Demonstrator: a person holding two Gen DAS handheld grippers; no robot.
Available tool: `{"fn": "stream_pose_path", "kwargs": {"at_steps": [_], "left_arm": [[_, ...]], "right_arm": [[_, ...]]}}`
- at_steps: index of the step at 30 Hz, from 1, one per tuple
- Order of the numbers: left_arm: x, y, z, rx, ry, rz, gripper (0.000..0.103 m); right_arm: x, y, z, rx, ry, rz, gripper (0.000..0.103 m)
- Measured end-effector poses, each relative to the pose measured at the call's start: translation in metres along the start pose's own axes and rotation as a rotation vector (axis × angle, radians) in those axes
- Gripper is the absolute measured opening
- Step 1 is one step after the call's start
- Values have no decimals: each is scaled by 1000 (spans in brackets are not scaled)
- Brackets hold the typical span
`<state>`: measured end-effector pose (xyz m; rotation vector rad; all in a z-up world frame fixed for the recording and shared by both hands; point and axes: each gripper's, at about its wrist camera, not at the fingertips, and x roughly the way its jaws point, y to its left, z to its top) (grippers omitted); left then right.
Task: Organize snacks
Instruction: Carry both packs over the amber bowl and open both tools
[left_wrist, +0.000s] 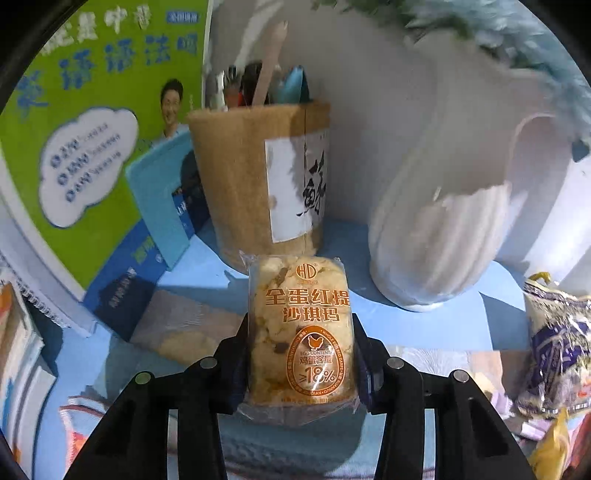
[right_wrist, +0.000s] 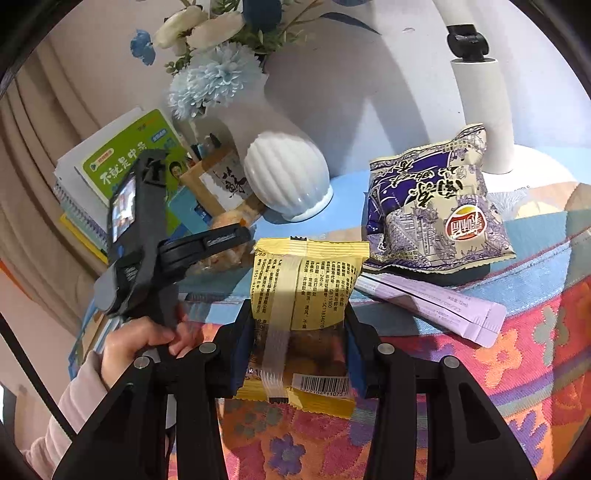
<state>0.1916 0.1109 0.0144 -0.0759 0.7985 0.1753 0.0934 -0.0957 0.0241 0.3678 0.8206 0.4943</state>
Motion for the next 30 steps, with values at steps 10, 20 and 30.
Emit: {"fn": "stream_pose_path", "kwargs": {"at_steps": [10,20,30], "left_arm": [[-61,5,-5,4,-7,-84,45],[-153,-106,22,153,-112,-303,45],[-215,-272,-20,497,-17,-665,45]], "right_arm": [[-25,-7,2,42,-72,76,42],[-179,-39,53,92,-358,32,42],[-276,-136,101,159,-326,-188,42]]}}
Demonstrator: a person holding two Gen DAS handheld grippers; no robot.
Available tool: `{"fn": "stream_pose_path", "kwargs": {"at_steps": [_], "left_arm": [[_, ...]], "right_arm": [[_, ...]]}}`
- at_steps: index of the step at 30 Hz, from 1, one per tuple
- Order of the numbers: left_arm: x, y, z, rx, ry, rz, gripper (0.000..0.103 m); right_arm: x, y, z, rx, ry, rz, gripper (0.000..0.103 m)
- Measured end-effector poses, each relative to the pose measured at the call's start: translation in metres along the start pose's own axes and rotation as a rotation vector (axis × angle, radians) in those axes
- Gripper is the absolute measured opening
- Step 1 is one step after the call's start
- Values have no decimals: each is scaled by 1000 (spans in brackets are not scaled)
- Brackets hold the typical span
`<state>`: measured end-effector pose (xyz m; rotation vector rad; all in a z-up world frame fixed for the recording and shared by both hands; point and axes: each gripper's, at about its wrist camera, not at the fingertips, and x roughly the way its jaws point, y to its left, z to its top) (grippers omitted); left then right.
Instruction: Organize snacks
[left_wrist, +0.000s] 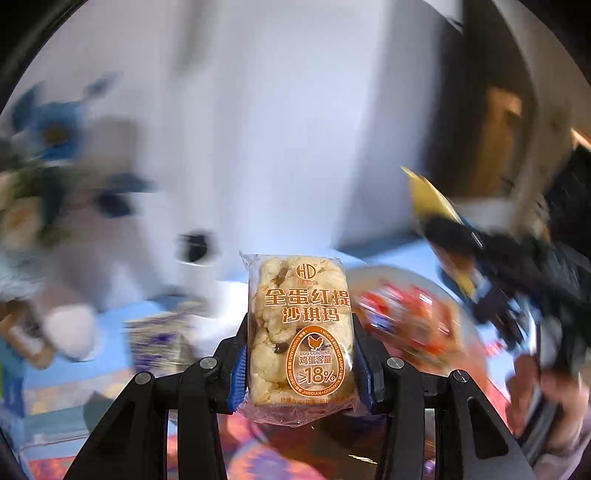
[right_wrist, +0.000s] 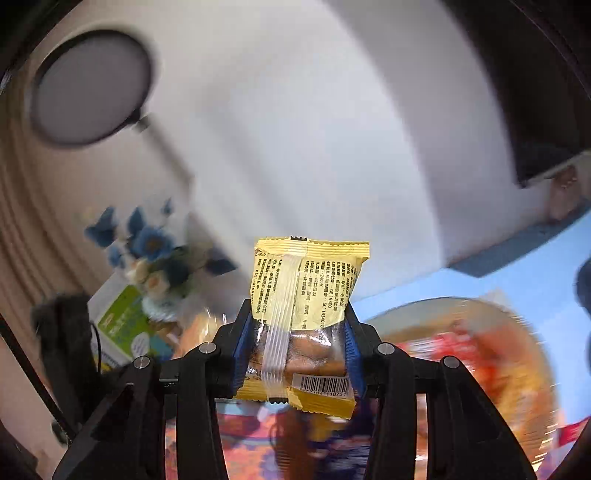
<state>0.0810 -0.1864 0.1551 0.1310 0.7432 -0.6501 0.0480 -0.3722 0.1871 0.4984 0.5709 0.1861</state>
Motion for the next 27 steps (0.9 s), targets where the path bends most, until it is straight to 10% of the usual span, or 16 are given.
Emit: {"fn": "stream_pose_path", "kwargs": {"at_steps": [8,10,12,19,27], "left_arm": [[66,-20,5,67,134,-6,57],[72,-22,6,81,140,69,90],[70,-21,5,77,96,90,103],[46,-2,-4,42,42,156,103],[10,99,-46,-102,-5,255,103]], "right_arm": [[-58,-28,-32,48,56,-44,45],[-68,-31,-42,58,88,-39,89],[-78,-30,-47,54,64,-78,103],[-100,-36,-64,145,-49,-83,103],[-60,65,-127,43,-16,41,103]]}}
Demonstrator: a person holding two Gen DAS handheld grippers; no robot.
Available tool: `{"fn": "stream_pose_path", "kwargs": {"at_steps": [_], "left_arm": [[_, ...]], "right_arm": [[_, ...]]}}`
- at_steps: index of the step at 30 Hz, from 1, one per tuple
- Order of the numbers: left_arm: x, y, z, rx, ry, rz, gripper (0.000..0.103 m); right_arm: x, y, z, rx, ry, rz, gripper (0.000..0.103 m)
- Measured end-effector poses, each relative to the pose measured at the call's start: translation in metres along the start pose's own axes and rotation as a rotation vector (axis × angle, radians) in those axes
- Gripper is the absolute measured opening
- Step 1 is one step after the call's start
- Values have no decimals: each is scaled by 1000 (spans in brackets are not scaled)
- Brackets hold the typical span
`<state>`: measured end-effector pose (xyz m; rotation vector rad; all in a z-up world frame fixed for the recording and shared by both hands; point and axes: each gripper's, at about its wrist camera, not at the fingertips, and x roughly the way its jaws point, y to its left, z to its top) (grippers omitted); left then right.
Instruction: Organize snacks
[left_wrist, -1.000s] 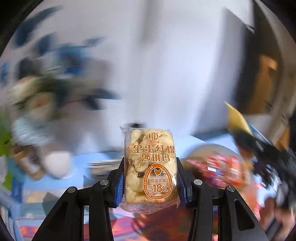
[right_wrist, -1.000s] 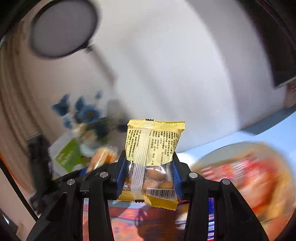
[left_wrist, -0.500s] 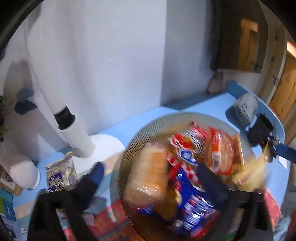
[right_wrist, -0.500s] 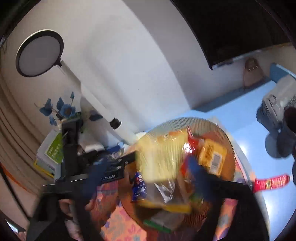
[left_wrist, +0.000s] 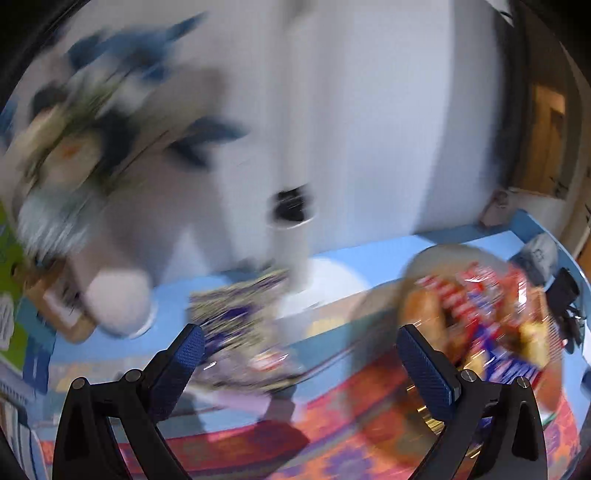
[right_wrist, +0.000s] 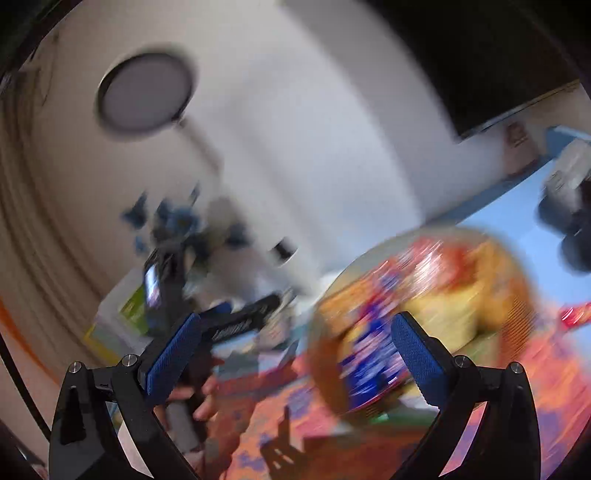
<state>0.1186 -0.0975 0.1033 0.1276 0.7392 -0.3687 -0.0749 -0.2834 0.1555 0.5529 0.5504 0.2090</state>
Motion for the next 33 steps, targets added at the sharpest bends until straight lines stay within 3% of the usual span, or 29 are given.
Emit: {"fn": "stream_pose_path", "kwargs": {"at_steps": [3,6,13,16,18,21,23,33], "left_arm": [[6,48,-26,-50,49,44,103],[10,87,-50,-119,90,81,103],[22,150,-116,-279,166,113,102],[19,149,-115,-281,146,113,103],[27,145,-116,-263,176,145,103],[34,130,-114,-194,204,222,103],[32,135,-116,-202,201,216,103],[33,136,-115,-213,200,204,103]], "right_arm": [[34,37,-46,-115,124,-17,103],[74,65,-91,-291,231,-161,103],[116,71,-134,-396,351,-201,103],[124,59,-141,-399,345,-264,103],[135,54,-144,-377,412,-284,103],[140,63,-147,-435,421,-321,103],[145,69,-150,-485,432,-364,103],[140,65,-147,-473,430,-354,103]]}}
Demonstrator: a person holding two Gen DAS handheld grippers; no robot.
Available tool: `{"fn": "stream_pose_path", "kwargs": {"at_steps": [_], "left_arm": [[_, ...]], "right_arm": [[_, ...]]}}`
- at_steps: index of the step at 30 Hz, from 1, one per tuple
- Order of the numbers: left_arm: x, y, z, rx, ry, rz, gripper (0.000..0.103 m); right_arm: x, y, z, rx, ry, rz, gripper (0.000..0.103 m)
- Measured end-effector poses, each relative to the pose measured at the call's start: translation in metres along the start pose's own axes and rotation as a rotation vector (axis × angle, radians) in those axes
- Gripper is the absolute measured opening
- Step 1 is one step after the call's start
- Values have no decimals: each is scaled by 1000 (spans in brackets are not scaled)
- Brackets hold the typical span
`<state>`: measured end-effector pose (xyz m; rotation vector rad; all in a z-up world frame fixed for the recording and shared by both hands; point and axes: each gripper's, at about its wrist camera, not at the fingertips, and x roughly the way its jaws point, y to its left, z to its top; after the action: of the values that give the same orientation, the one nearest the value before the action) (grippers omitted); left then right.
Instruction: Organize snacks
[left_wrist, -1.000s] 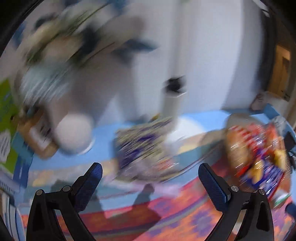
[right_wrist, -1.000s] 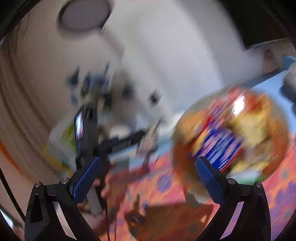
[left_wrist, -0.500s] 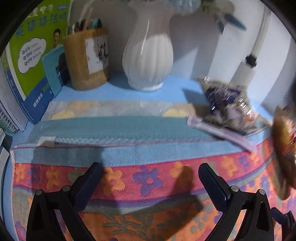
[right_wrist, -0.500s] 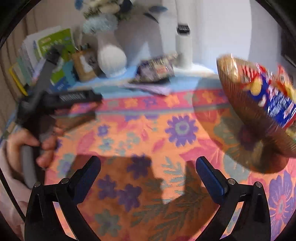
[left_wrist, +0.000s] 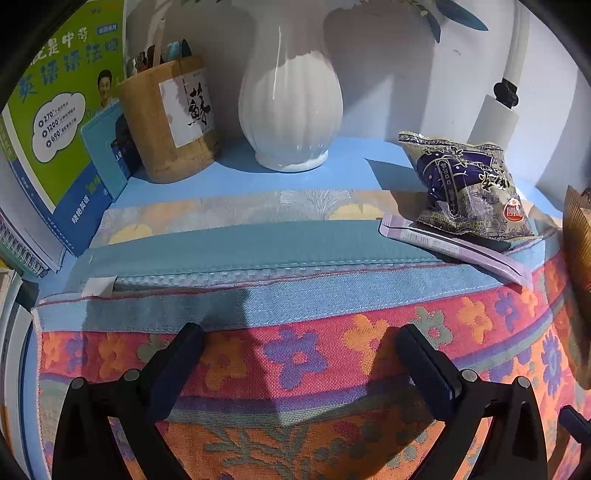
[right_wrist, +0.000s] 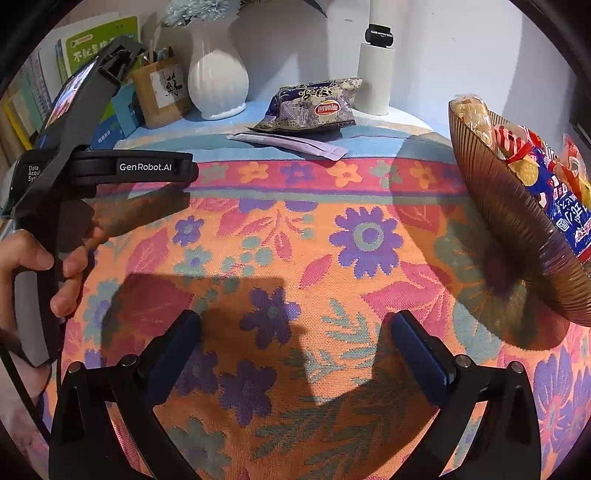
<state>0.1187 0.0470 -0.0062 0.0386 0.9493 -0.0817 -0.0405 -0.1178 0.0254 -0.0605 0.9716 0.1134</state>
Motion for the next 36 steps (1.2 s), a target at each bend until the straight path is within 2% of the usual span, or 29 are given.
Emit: {"fn": "stream_pose_path", "kwargs": {"at_steps": [36], "left_arm": [[-1,-1,0,-3,1,-3,103]], "right_arm": [[0,0,1,7,-4,5,103]]}}
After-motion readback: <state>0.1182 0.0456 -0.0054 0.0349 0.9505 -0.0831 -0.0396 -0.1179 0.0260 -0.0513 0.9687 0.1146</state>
